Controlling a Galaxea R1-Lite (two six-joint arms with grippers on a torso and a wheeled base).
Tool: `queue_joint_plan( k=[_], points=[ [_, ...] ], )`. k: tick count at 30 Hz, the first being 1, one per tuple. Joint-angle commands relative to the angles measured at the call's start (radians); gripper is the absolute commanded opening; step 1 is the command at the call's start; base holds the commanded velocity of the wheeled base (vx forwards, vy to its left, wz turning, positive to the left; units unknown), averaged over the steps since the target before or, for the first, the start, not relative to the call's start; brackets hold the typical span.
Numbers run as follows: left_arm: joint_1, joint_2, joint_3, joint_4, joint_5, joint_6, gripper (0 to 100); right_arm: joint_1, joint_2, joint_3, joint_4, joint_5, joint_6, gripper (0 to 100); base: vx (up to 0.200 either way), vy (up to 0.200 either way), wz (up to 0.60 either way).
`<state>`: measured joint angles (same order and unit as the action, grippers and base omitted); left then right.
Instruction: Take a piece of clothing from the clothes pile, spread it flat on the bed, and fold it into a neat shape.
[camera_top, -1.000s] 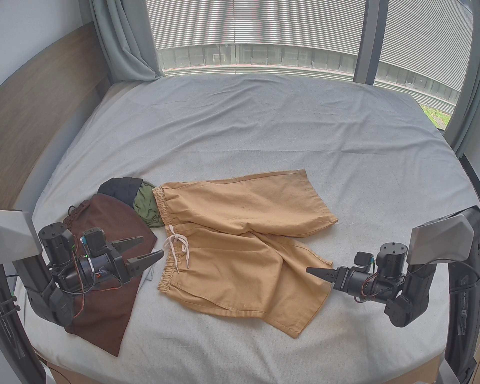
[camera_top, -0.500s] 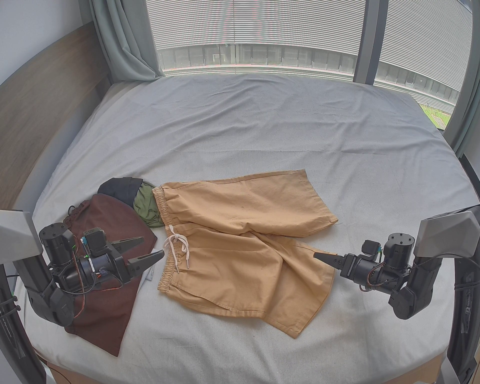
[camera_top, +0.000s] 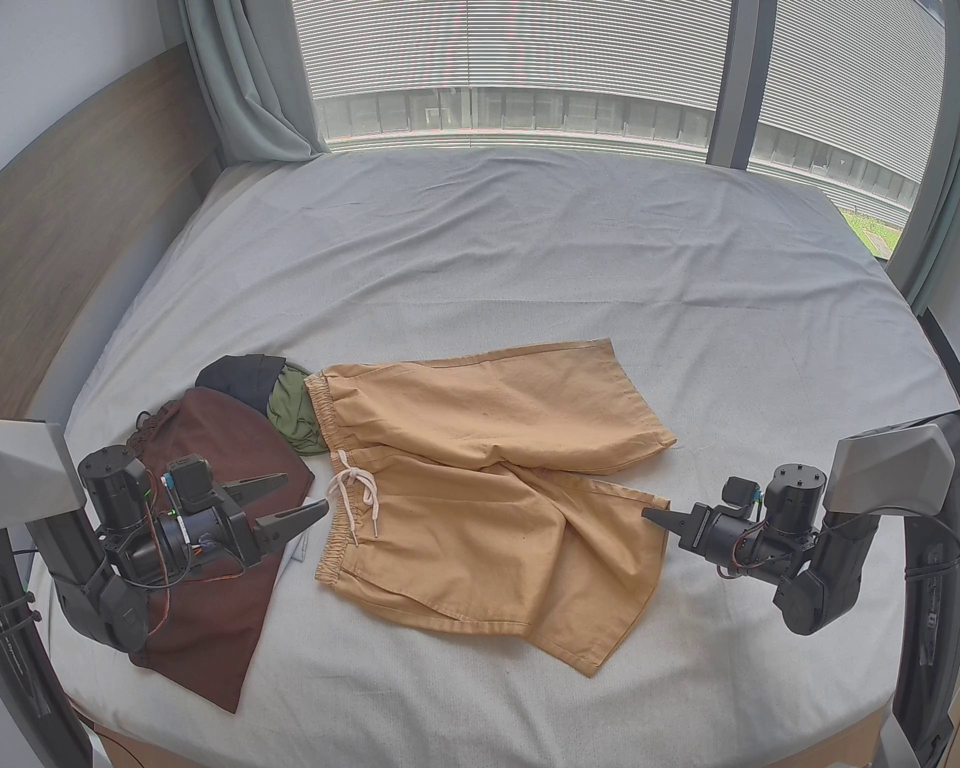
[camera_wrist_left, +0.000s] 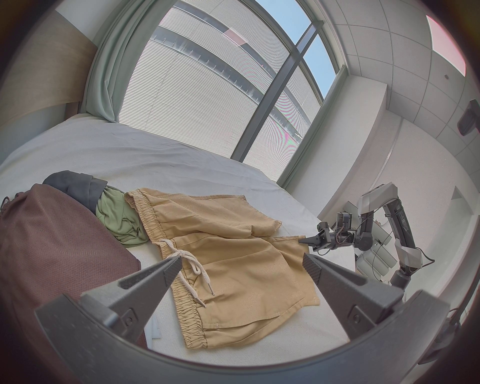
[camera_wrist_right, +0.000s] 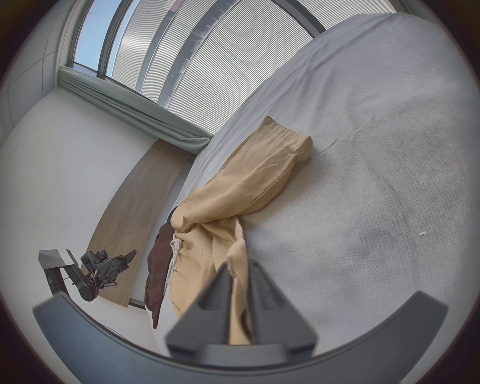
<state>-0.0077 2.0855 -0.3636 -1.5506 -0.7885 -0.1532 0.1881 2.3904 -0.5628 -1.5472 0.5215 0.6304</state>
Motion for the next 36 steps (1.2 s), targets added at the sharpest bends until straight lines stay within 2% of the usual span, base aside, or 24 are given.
queue_joint_plan(
  k=[1, 20, 28, 36],
  points=[
    [0.0, 0.002, 0.0, 0.0, 0.0, 0.0, 100, -0.013, 0.023, -0.019, 0.001, -0.001, -0.001, 0, 0.0, 0.0, 0.0],
    [0.0, 0.016, -0.001, 0.0, 0.0, -0.008, 100, -0.091, 0.102, -0.233, 0.006, -0.047, -0.003, 0, 0.0, 0.0, 0.0],
    [-0.002, 0.021, -0.001, 0.0, 0.0, -0.008, 100, -0.079, 0.128, -0.29, 0.006, -0.051, -0.001, 0, 0.0, 0.0, 0.0],
    [0.0, 0.022, -0.009, 0.0, 0.0, -0.008, 100, -0.061, 0.17, -0.367, 0.004, -0.094, -0.001, 0, 0.0, 0.0, 0.0]
  ],
)
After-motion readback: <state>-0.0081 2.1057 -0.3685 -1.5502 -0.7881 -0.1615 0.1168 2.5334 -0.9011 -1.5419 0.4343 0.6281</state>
